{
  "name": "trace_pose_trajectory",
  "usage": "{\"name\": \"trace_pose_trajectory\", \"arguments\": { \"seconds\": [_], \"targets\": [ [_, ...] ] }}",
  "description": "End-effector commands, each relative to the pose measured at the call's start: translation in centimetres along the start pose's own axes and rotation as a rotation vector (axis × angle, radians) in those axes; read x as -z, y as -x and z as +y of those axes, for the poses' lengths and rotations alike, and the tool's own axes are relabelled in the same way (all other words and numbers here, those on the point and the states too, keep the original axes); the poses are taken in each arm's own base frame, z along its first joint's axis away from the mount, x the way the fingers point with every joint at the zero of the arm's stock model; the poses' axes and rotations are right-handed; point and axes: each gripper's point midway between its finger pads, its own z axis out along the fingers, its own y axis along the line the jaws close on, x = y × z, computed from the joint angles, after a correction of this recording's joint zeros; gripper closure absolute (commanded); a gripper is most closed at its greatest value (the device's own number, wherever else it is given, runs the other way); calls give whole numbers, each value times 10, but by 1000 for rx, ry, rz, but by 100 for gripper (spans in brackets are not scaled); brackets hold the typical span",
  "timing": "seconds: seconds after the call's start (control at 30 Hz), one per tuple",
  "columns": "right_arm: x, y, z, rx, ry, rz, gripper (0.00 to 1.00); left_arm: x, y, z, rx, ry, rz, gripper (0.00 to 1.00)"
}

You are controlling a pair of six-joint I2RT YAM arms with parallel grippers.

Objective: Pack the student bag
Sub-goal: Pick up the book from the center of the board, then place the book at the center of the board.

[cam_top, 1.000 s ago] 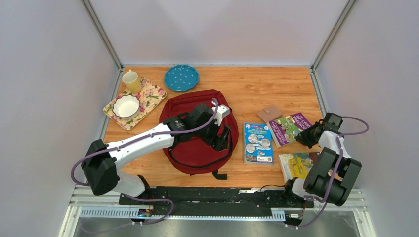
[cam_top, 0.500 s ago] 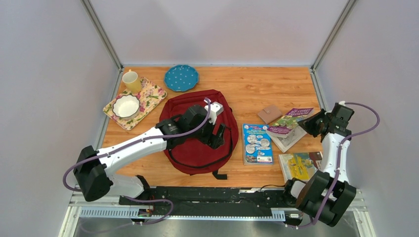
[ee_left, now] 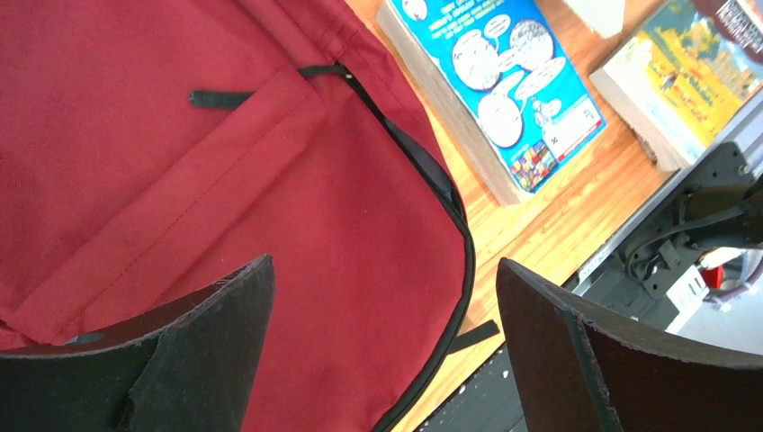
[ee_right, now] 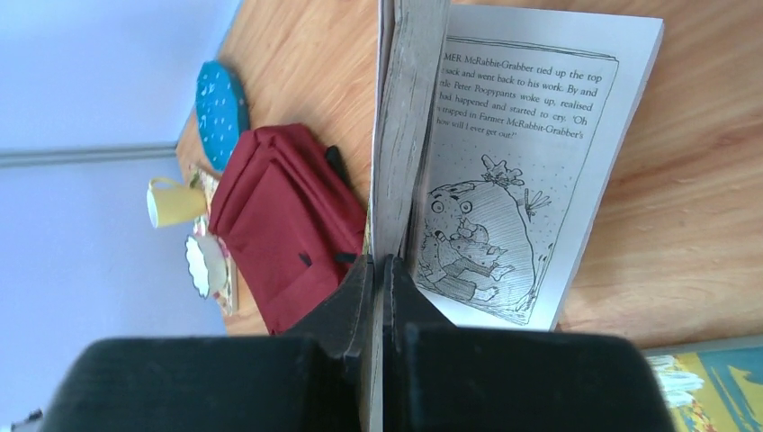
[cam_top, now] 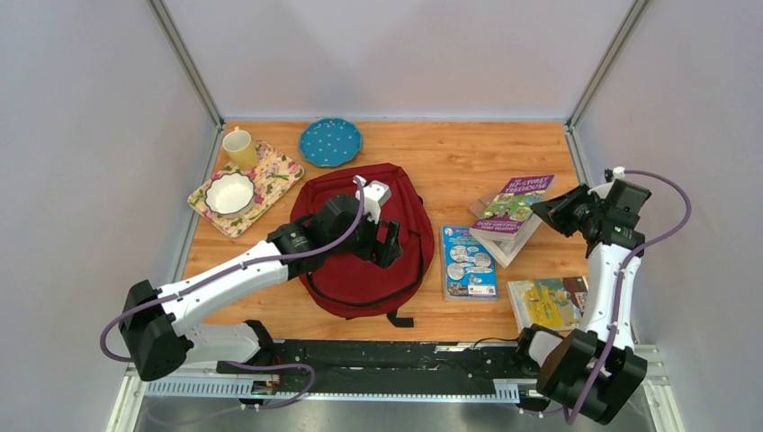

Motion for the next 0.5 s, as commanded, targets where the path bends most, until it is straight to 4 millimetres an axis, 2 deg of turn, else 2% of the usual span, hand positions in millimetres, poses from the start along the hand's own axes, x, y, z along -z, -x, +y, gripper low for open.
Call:
{"name": "trace_pose_trajectory", "arguments": {
  "seconds": [0.0,0.13,0.2,0.23,0.27,0.33,0.37,0.47],
  "targets": [
    [23,-10,55,141,185,36,100,7,30,-4,58,-42,-119,1],
    [26,-56,68,168,276,140,100,0,45,-14,105,-111,-166,1],
    [21,-80,57,152,267,187,100,-3,46,-18,125,-131,-162,1],
    [23,-96,60,167,288,213,100,-8,44,-18,134,-135,-152,1],
    [17,-113,46,148,269,250,100,-9,43,-20,140,-147,-146,1],
    [16,-128,40,127,277,274,100,-15,37,-26,156,-187,-131,1],
    [10,-140,23,107,245,293,100,-18,32,-27,166,-195,-119,1],
    [2,-151,-6,127,164,304,100,-28,17,-31,190,-229,-66,1]
  ]
}}
